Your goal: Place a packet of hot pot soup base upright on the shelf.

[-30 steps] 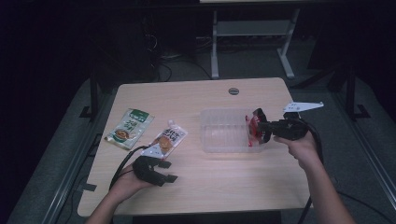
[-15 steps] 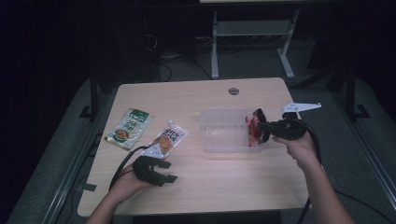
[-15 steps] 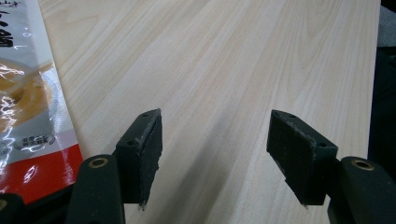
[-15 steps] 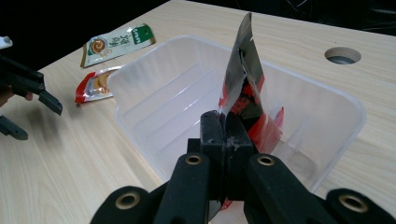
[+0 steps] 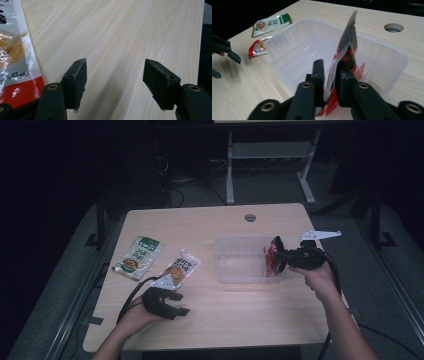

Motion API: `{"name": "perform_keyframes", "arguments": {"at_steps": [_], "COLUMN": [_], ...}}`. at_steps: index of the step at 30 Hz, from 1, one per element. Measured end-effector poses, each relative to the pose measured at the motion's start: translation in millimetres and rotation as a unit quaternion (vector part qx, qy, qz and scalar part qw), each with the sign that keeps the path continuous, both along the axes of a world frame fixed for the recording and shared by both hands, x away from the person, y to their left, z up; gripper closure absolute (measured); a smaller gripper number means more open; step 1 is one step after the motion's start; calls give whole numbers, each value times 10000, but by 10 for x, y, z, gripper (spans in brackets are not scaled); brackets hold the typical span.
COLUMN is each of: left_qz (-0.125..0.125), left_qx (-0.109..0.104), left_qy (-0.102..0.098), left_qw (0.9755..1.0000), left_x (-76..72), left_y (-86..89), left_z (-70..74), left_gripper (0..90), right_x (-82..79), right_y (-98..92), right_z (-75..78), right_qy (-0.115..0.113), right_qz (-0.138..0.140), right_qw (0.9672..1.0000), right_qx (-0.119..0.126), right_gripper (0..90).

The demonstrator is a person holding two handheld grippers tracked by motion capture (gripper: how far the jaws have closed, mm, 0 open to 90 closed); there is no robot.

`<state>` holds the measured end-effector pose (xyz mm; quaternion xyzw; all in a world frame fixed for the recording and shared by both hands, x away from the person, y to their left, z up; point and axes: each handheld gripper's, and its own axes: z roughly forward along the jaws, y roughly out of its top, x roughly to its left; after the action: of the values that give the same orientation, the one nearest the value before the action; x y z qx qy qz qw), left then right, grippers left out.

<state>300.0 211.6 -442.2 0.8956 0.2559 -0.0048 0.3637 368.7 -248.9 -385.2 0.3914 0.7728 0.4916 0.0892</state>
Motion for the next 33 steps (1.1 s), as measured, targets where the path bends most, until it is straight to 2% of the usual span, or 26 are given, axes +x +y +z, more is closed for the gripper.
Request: {"name": "perform_keyframes", "arguments": {"at_steps": [1,4,5,8,13,19,26,33], "left_qz": [3,-2,-6,-11,-11,-29,-35,-26], "left_qx": [0,6,14,18,10,19,19,-28], "left_qy": [4,0,0,-12,-22,-25,-24,1], "left_qw": [10000,10000,10000,10000,10000,10000,10000,10000], "left_x": [-1,0,0,-2,0,-2,-4,-10], "left_y": [0,0,-1,0,2,2,2,-1], "left_z": [-2,-3,-2,-1,-1,0,1,5], "left_gripper": [355,355,355,355,355,355,355,355], "right_x": [1,-2,-9,-30,-60,-137,-261,-353], "right_y": [-2,1,1,-7,-9,25,151,304], "right_z": [9,25,51,109,174,309,479,552], "right_qy": [-30,-20,-30,-81,-102,-239,-393,-497], "right_qz": [-27,-37,-63,-90,-91,30,345,552], "right_qw": [10000,10000,9999,9998,9998,9997,9986,9971], "right_qx": [37,40,74,155,144,79,-53,-133], "right_gripper": [709,673,635,594,534,460,416,379]}}
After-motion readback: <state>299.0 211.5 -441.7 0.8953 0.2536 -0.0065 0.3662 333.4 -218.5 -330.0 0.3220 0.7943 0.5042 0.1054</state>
